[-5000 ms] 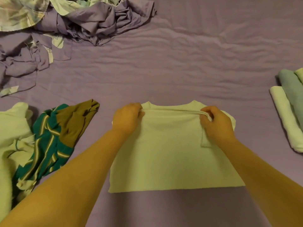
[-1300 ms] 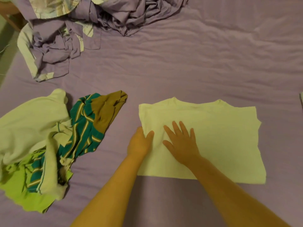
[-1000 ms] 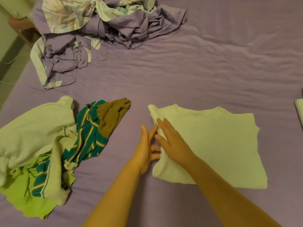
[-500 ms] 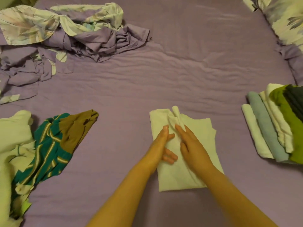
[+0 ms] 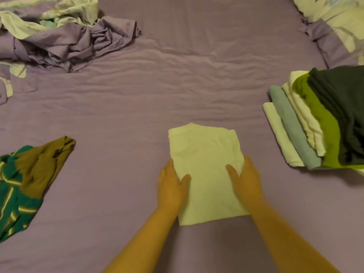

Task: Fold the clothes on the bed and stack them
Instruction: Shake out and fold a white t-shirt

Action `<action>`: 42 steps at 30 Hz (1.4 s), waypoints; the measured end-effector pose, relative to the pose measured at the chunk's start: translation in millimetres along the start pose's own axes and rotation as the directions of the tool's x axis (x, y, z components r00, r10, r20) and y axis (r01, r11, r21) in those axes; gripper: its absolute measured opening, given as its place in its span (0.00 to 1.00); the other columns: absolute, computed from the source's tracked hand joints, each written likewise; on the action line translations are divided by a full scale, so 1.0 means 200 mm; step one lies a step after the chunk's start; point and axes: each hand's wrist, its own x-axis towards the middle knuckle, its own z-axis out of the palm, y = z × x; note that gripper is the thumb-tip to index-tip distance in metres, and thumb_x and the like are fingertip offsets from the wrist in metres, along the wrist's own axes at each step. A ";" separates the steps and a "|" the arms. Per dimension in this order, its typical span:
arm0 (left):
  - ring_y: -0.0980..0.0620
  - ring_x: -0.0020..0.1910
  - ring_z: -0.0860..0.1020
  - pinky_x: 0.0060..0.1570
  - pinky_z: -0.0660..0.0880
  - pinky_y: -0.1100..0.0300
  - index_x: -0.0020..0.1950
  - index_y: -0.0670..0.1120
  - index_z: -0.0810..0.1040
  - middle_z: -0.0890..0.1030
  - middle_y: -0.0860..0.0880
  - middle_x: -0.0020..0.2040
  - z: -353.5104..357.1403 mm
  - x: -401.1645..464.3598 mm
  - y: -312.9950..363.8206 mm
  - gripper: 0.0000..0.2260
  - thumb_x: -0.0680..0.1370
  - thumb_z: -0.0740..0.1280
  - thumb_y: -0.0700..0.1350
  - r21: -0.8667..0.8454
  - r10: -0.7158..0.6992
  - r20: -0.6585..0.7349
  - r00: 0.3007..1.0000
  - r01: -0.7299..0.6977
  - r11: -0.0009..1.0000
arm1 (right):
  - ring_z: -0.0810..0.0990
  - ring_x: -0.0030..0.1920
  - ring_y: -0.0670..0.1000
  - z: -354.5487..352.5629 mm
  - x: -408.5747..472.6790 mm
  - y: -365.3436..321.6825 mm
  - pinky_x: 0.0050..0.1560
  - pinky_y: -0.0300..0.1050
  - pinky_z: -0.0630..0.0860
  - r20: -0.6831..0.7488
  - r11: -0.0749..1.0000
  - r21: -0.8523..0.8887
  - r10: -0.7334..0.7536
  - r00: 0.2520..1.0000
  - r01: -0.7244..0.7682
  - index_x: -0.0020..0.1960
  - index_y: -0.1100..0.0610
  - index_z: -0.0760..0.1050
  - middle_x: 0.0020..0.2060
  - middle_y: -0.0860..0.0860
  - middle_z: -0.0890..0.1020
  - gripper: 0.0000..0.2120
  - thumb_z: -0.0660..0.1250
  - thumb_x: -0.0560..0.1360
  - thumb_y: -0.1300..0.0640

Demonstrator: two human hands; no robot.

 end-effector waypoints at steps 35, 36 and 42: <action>0.48 0.59 0.76 0.58 0.76 0.47 0.72 0.57 0.64 0.76 0.51 0.64 -0.04 -0.57 1.46 0.19 0.81 0.55 0.58 -0.430 0.135 0.290 0.947 0.003 0.903 | 0.79 0.56 0.57 -1.55 -0.33 -0.19 0.59 0.60 0.75 0.176 0.651 0.755 -0.092 0.980 -0.074 0.64 0.50 0.71 0.56 0.54 0.80 0.18 0.67 0.76 0.52; 0.48 0.59 0.76 0.58 0.75 0.47 0.72 0.57 0.63 0.76 0.51 0.65 0.02 -0.60 1.52 0.19 0.81 0.55 0.57 -0.429 0.131 0.286 0.949 0.004 0.903 | 0.79 0.56 0.58 -1.61 -0.31 -0.14 0.59 0.61 0.74 0.180 0.652 0.754 -0.097 0.979 -0.074 0.64 0.50 0.71 0.56 0.54 0.80 0.17 0.67 0.76 0.53; 0.48 0.61 0.75 0.61 0.74 0.46 0.73 0.56 0.62 0.74 0.51 0.66 0.42 -0.65 1.86 0.18 0.83 0.54 0.54 -0.415 0.123 0.281 0.952 0.005 0.910 | 0.79 0.54 0.57 -2.01 -0.04 0.11 0.58 0.59 0.75 0.196 0.673 0.736 -0.111 0.974 -0.071 0.64 0.48 0.69 0.55 0.53 0.80 0.17 0.67 0.76 0.54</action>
